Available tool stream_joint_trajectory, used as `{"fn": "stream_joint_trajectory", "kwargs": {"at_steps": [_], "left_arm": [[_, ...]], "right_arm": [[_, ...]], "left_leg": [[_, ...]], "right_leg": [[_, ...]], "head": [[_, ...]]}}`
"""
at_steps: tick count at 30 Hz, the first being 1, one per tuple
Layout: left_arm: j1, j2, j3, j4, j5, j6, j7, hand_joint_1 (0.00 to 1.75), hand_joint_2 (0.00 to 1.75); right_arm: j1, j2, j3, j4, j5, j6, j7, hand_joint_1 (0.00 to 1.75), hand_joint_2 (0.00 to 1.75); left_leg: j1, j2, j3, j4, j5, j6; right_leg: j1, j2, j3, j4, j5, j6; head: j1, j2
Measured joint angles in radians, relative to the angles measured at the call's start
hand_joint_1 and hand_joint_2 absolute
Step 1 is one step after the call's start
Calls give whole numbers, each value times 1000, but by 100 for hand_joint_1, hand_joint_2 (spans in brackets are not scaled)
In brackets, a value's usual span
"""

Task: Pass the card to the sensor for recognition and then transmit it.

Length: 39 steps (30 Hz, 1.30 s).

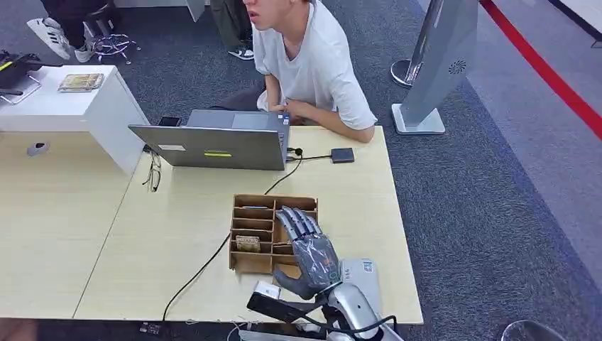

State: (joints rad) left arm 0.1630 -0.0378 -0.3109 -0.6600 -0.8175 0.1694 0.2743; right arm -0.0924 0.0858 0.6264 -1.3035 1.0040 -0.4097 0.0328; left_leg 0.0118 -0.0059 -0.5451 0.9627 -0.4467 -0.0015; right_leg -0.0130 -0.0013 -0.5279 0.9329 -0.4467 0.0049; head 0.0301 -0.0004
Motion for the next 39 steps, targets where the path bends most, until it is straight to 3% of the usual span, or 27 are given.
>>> {"fn": "stream_joint_trajectory", "kwargs": {"at_steps": [8,14,19,39], "left_arm": [[7,-7,23,-6,-22,-9,-3,0,0],[8,-12,34,-7,-39,-12,-3,0,0],[8,-15,45,-8,-53,-15,-4,0,0],[12,-24,77,-14,-80,-24,-11,0,0]], "right_arm": [[0,0,0,13,44,-8,17,0,175],[3,3,0,17,200,-24,94,0,175],[8,6,0,18,255,-23,112,0,175],[12,8,-31,48,259,15,137,0,175]], "left_leg": [[0,0,0,0,0,0],[0,0,0,0,0,0],[0,0,0,0,0,0],[0,0,0,0,0,0]], "right_leg": [[0,0,0,0,0,0],[0,0,0,0,0,0],[0,0,0,0,0,0],[0,0,0,0,0,0]], "head": [[0,0],[0,0],[0,0],[0,0]]}}
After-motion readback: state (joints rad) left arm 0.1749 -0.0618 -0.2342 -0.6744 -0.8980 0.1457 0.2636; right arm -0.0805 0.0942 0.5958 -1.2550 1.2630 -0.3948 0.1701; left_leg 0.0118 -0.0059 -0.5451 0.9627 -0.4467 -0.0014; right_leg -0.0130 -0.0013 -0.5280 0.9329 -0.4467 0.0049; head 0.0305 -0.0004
